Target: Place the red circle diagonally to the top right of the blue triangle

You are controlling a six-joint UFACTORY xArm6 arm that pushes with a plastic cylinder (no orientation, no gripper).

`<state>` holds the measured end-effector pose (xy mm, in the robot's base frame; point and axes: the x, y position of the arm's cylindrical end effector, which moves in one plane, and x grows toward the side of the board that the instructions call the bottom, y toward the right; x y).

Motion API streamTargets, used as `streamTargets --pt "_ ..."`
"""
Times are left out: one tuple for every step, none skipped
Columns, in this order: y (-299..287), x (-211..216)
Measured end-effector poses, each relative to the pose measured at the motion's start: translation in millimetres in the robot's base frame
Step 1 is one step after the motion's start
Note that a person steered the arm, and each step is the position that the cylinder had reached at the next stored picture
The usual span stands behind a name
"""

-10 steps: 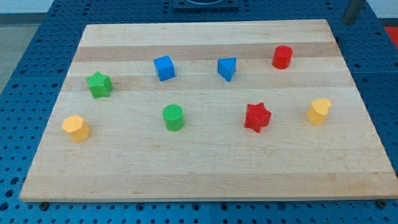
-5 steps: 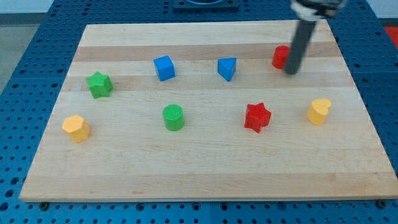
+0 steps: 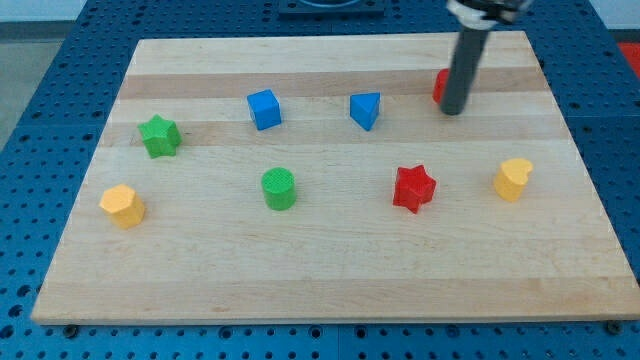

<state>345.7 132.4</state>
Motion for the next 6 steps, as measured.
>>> streamTargets --pt "-30 -17" --pt "-3 8" --pt "37 39" --pt "57 16" --pt "25 -18" --pt "-26 -34"
